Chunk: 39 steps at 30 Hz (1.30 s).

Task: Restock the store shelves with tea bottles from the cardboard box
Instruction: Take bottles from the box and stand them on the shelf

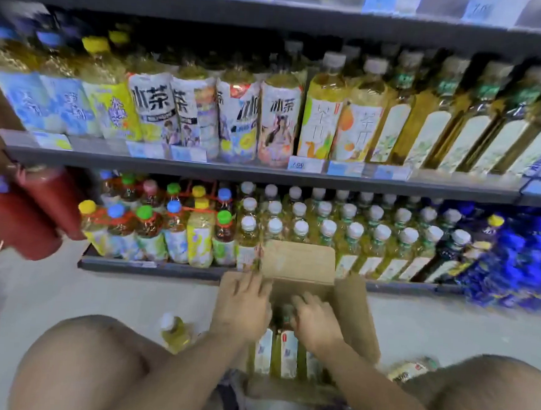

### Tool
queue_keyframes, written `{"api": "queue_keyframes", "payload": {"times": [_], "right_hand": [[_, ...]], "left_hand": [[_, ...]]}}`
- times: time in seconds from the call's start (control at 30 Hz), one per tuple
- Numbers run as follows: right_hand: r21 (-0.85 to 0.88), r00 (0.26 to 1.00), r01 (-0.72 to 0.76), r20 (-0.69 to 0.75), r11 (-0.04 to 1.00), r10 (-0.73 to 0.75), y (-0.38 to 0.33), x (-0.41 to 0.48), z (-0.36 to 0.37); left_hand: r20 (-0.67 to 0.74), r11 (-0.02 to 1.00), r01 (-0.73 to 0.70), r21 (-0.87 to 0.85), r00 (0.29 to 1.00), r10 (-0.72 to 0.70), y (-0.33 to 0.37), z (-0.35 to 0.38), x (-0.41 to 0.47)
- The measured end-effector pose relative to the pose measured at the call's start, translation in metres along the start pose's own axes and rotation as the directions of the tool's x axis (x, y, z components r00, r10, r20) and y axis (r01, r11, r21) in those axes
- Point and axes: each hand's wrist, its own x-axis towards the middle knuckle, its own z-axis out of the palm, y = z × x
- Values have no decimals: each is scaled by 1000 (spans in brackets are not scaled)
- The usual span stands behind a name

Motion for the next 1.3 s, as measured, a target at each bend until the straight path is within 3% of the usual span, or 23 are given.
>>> {"api": "queue_keyframes", "payload": {"times": [0.1,0.23,0.37,0.6,0.7,0.87,0.97,1.07,1.17,1.3], "right_hand": [[41,973,-112,207,993,101,-8,10,48],[72,885,-288,401,955,237,-17,31,90],[128,837,-434,424,892,346,-20,54,113],[309,809,-564,394,766,437,-20,79,119],[460,862,-507,269,729,430,-20,69,105],[637,937,-273,7,721,348,-16,31,59],[694,937,-182,-93,696,337,-10,8,37],[753,912,-185,-108,632,395,-6,0,14],[798,901,-132,-151,588,407,-8,-8,-15],[812,926,-58,-174,580,336,-10,-8,-56]], "left_hand": [[111,999,40,-14,993,-39,-4,37,-10],[77,990,76,-117,995,-67,-9,60,-11],[-37,989,53,-139,998,-59,-8,68,-10],[-54,989,38,-142,997,-46,-10,79,-7],[-32,988,46,-149,998,-52,-9,78,-7],[57,996,-1,-92,998,6,-3,56,-8],[53,991,-60,-119,996,67,10,44,-13],[68,977,-88,-192,992,102,32,41,-21],[22,945,-20,-326,999,29,52,37,-26],[-48,767,108,-632,983,-178,54,15,-21]]}}
